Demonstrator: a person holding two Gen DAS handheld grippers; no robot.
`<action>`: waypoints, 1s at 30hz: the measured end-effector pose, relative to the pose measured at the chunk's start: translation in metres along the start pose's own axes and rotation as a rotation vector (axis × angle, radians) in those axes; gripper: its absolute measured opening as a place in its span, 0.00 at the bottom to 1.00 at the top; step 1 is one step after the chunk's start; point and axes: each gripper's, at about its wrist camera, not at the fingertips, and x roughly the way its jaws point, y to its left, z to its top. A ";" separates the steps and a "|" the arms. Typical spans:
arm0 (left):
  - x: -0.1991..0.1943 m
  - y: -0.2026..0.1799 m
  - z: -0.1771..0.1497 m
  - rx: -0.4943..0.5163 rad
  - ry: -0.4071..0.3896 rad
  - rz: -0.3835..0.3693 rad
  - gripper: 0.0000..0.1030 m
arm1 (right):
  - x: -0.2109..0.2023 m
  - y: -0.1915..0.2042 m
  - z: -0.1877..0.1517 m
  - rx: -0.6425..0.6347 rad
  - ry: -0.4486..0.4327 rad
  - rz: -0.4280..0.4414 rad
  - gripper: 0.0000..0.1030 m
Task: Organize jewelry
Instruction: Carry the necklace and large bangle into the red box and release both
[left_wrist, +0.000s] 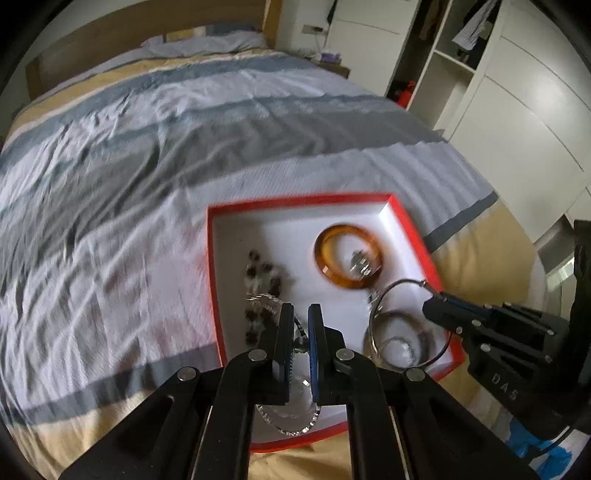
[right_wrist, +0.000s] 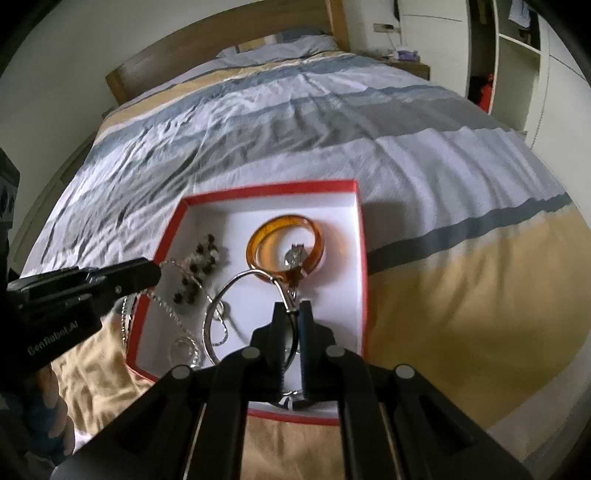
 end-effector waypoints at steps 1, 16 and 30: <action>0.003 0.002 -0.004 -0.006 0.007 0.004 0.07 | 0.004 0.000 -0.002 -0.005 0.003 0.001 0.06; 0.030 0.008 -0.027 -0.032 0.060 0.023 0.07 | 0.027 -0.006 -0.017 -0.035 0.046 0.016 0.06; 0.038 0.014 -0.043 -0.044 0.020 0.018 0.07 | 0.031 -0.003 -0.026 -0.075 0.003 0.010 0.07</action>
